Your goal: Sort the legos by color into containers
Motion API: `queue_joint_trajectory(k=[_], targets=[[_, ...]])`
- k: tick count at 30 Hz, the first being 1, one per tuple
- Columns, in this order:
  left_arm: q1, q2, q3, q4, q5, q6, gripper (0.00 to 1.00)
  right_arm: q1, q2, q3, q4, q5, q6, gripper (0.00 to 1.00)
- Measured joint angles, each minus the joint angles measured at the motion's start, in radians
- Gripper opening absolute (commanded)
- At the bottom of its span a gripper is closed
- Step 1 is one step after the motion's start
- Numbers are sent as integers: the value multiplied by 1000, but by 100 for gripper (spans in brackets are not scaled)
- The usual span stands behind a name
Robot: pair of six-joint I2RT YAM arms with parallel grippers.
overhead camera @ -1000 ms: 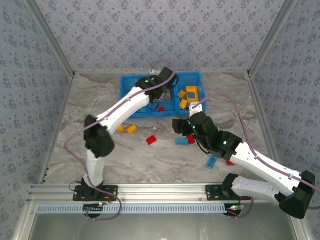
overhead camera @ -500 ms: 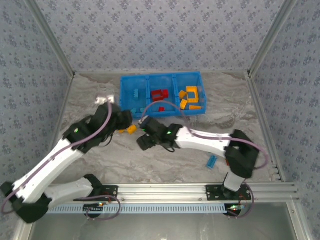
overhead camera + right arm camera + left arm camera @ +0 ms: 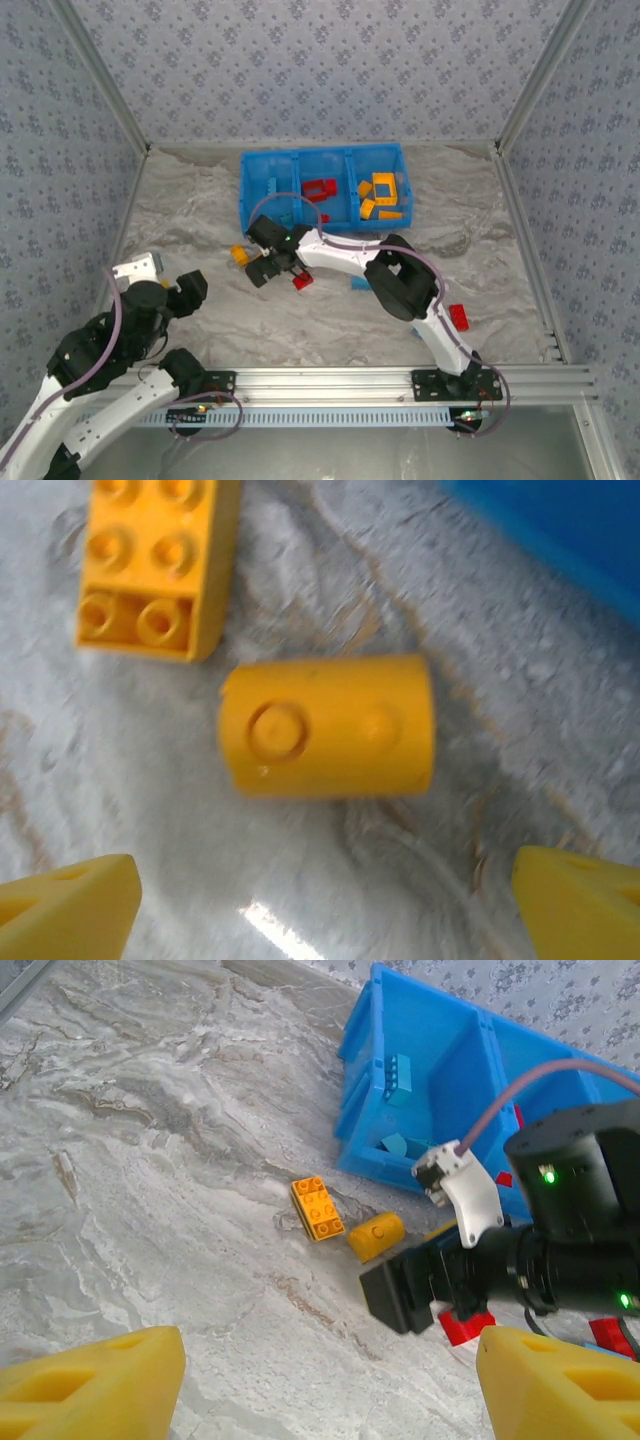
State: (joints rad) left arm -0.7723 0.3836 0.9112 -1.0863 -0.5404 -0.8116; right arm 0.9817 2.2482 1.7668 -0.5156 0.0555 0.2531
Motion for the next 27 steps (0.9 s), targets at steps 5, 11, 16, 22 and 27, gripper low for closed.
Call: queue_joint_trajectory(k=[5, 11, 16, 22, 27], targets=[[0, -4, 0, -18, 0, -2, 77, -13, 85, 121, -30, -9, -33, 82], [0, -15, 0, -18, 2, -6, 77, -23, 129, 187, -70, -24, -51, 69], [0, -16, -2, -18, 5, -10, 77, -28, 135, 202, -80, -38, -58, 54], [0, -13, -2, -7, 30, -1, 77, -19, 69, 97, -41, -34, -56, 49], [0, 56, -3, 86, 138, 43, 76, -18, -148, -159, -10, -15, -32, 48]])
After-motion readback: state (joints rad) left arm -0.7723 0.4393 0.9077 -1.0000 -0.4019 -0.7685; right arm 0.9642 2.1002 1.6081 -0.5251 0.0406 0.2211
